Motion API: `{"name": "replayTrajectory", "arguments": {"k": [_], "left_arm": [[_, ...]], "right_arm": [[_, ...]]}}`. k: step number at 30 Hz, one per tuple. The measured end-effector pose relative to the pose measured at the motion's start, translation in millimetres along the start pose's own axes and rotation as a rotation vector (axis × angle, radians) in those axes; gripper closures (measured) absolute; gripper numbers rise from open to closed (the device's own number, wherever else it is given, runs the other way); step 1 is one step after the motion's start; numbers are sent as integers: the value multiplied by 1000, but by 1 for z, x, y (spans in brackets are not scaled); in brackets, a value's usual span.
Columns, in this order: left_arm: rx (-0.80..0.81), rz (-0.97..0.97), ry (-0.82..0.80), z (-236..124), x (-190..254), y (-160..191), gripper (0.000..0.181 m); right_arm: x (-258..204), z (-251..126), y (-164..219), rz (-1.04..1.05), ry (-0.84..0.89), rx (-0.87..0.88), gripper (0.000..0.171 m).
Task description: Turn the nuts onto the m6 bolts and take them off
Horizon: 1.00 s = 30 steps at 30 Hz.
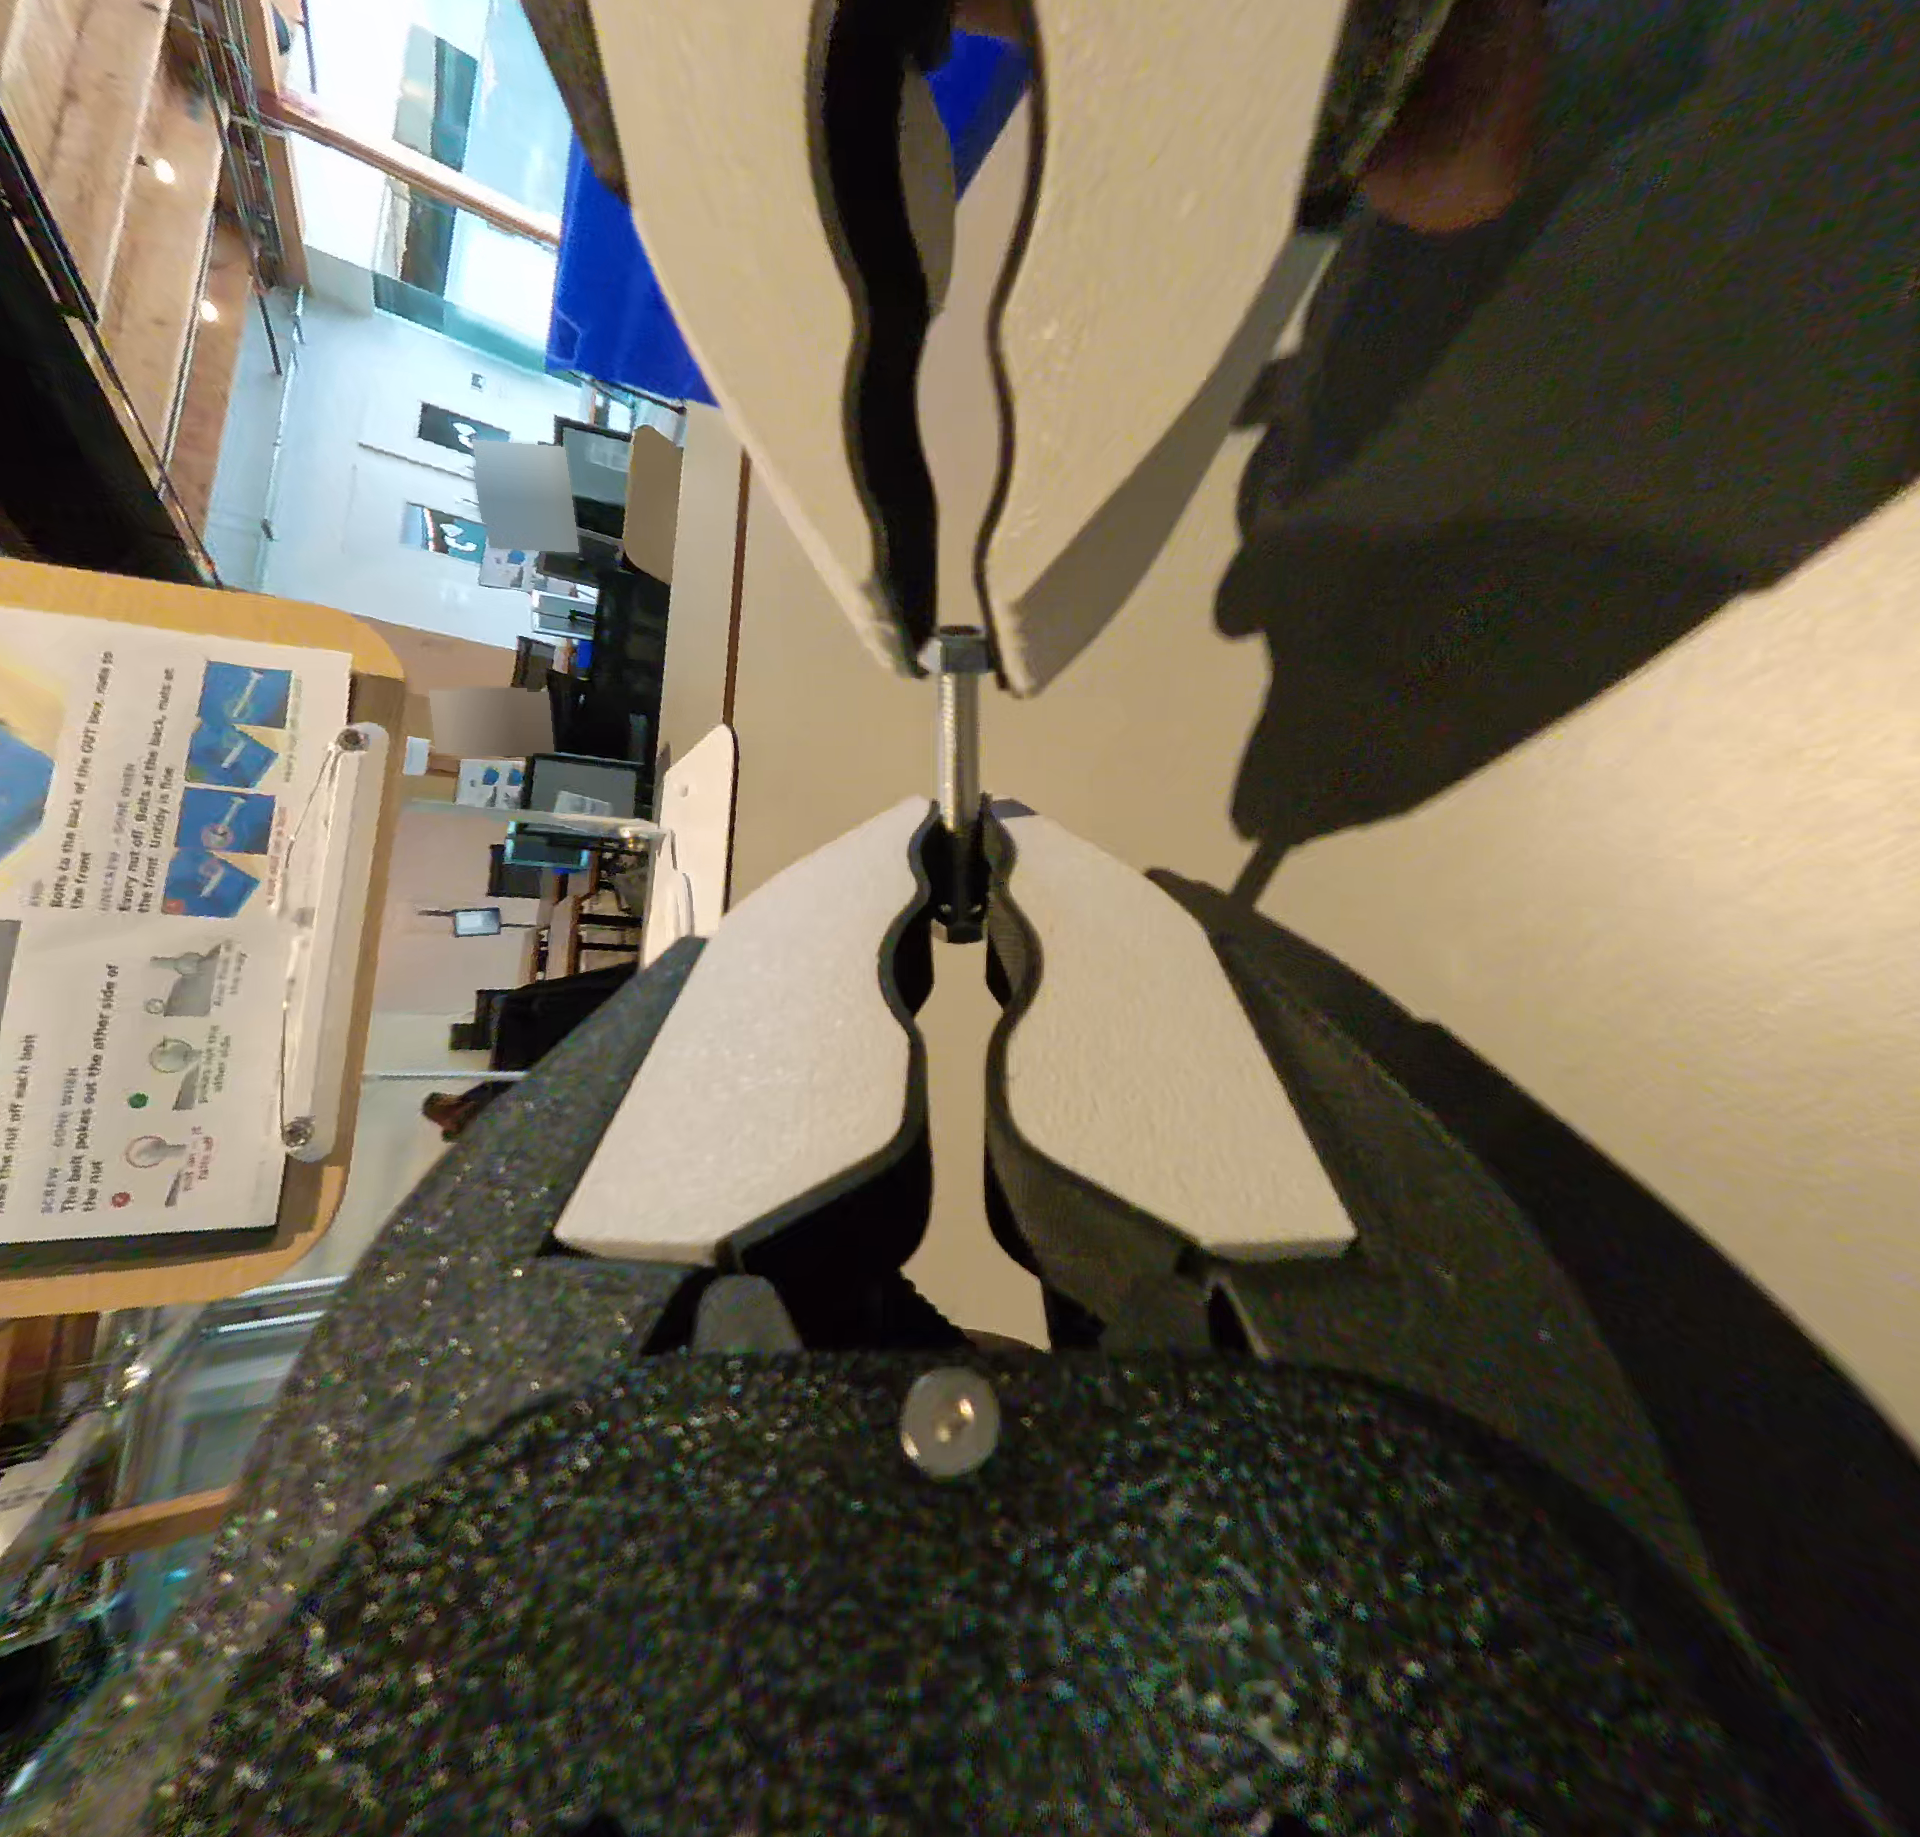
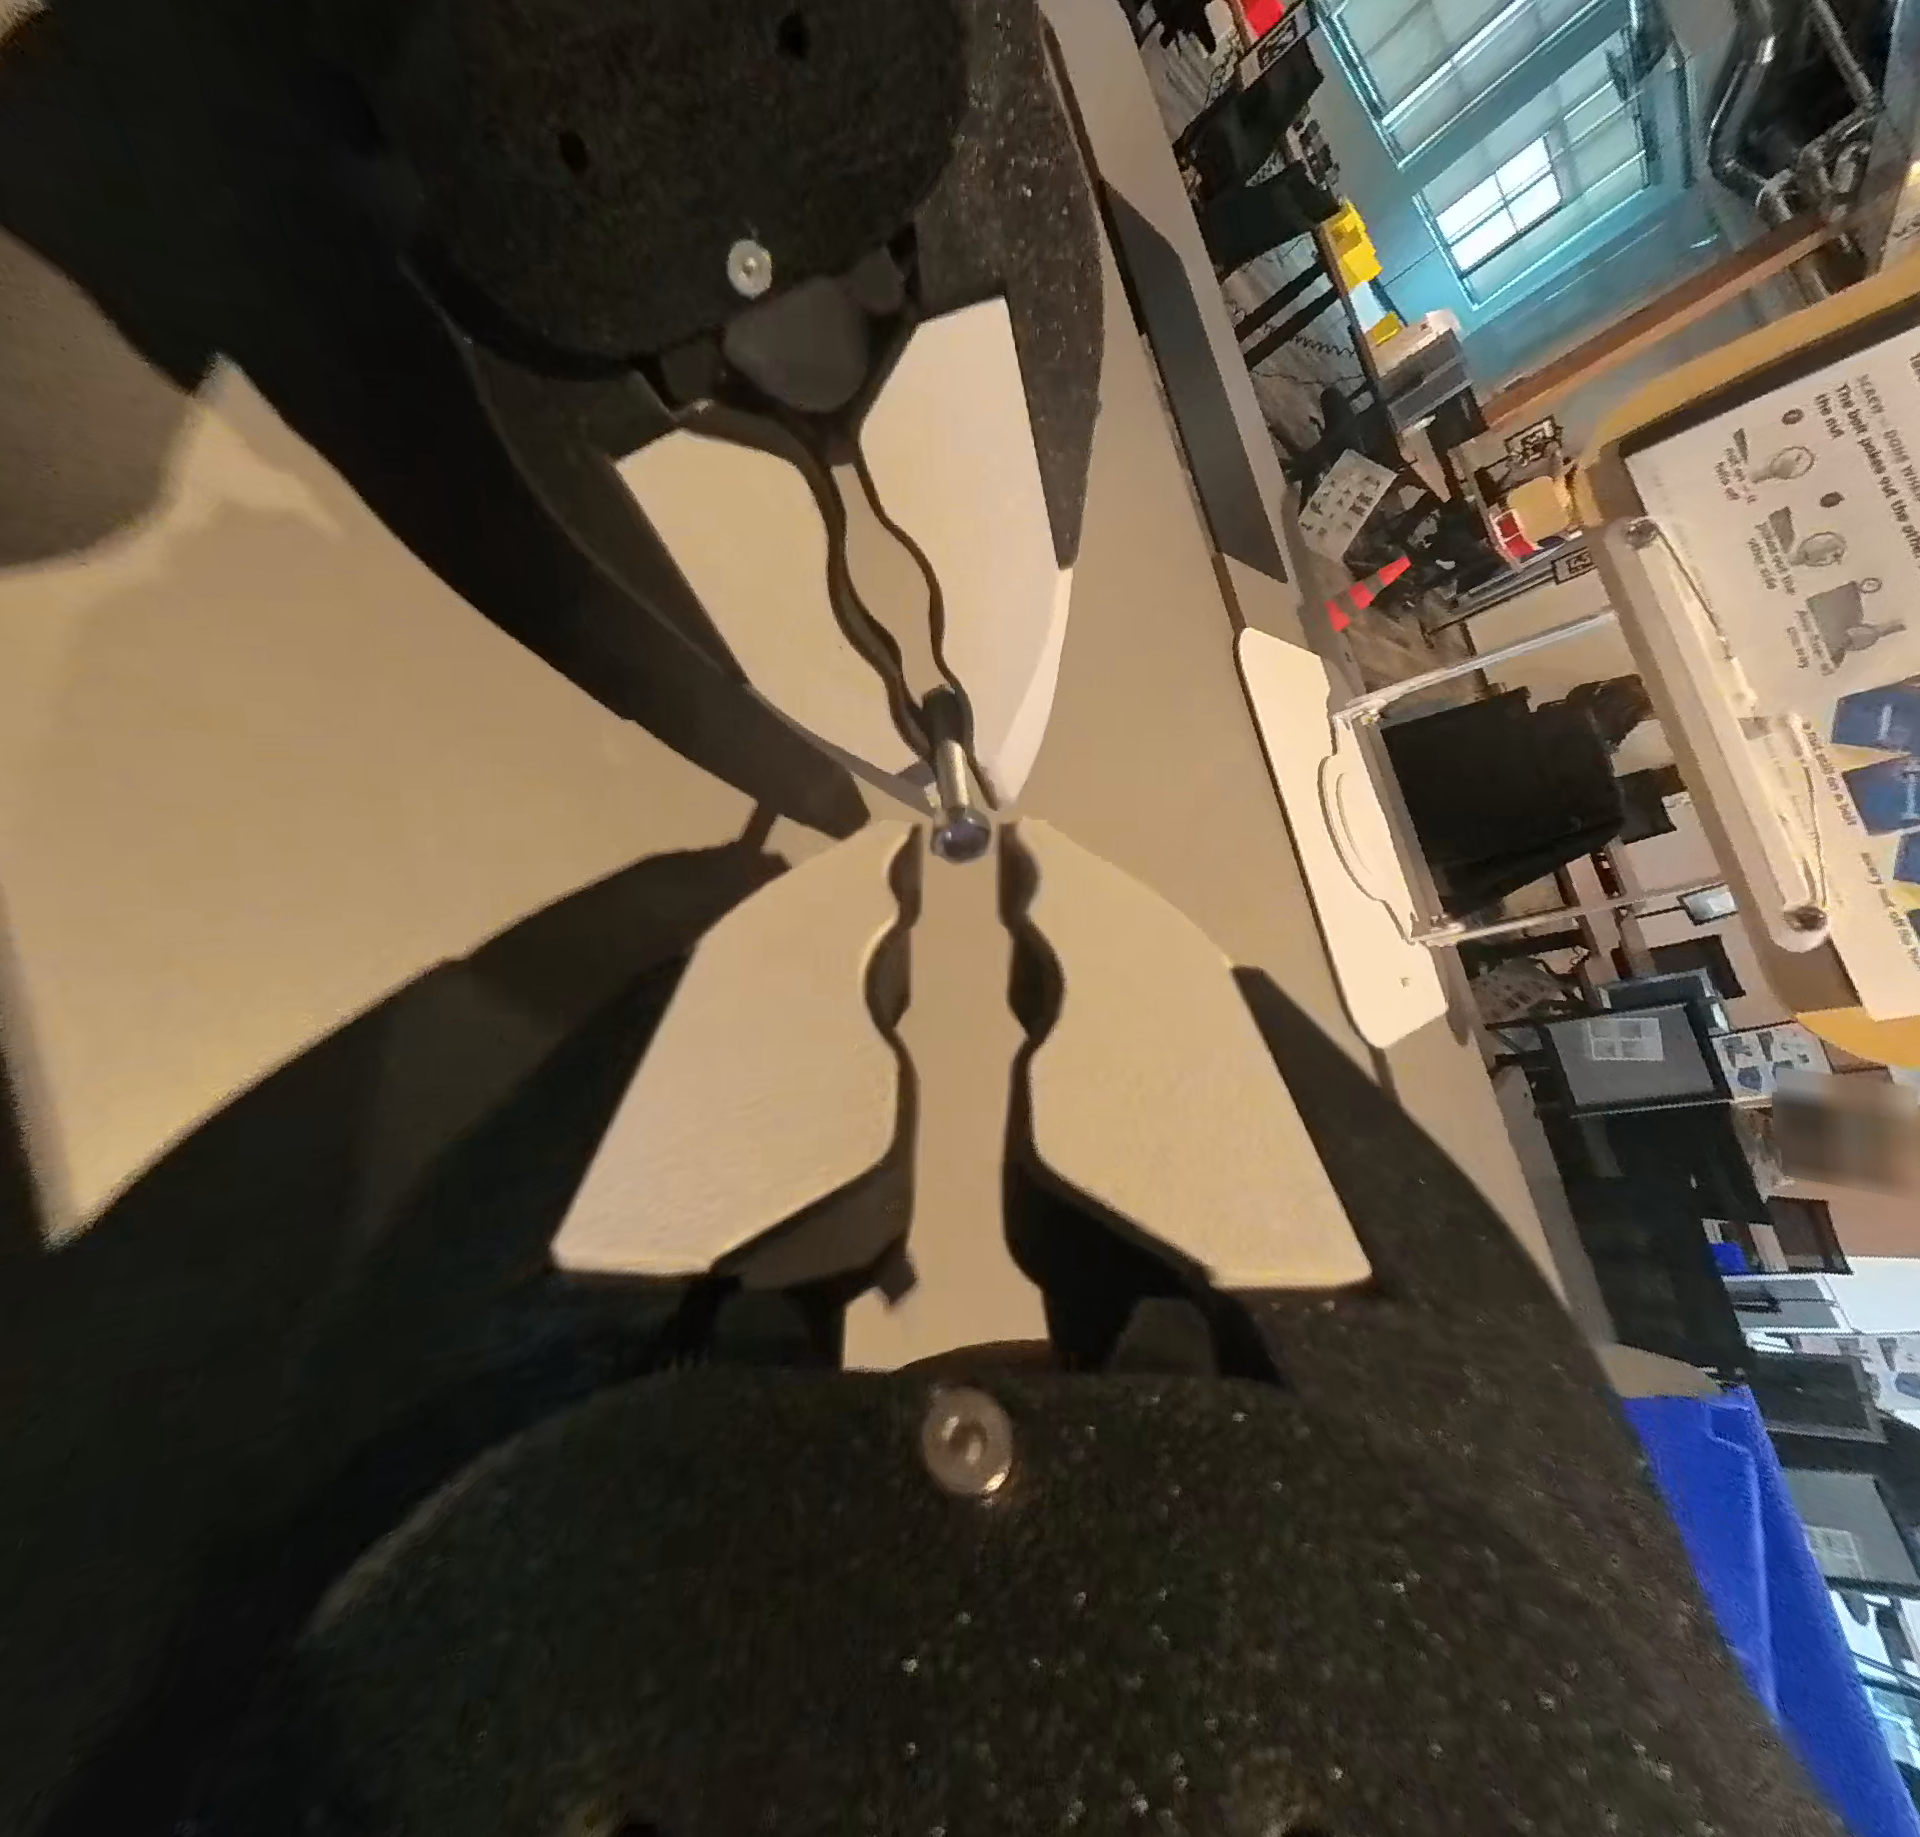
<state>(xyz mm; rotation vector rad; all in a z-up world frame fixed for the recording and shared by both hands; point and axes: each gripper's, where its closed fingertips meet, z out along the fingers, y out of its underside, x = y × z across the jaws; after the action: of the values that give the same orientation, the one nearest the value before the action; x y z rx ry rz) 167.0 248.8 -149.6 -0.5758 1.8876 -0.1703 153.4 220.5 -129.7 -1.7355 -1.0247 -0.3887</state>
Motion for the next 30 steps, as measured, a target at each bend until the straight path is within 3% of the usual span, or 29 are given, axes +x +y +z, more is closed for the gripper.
{"name": "replayTrajectory", "arguments": {"k": [4, 10, 12, 14, 16, 22, 30], "left_arm": [[-62, 69, -51, 1, -6, 8, 177], [-126, 157, -136, -1, -18, 11, 177], [-119, 125, -145, -1, -21, 10, 177], [-123, 98, -139, -1, -21, 13, 177], [-116, 70, -127, 0, -20, 15, 177], [-83, 43, -80, 0, -13, 12, 177], [-40, 46, -39, 1, -4, 3, 177]], "right_arm": [[2, 7, 2, 192, -25, -40, 161], [5, 10, -2, 926, -220, 51, 161], [10, 7, -3, 1041, -289, 125, 161], [16, 4, 0, 1001, -282, 140, 142], [22, -1, 3, 842, -219, 127, 134], [17, -6, 0, 218, -22, 43, 138], [1, 0, -1, 79, -25, 15, 147]]}}
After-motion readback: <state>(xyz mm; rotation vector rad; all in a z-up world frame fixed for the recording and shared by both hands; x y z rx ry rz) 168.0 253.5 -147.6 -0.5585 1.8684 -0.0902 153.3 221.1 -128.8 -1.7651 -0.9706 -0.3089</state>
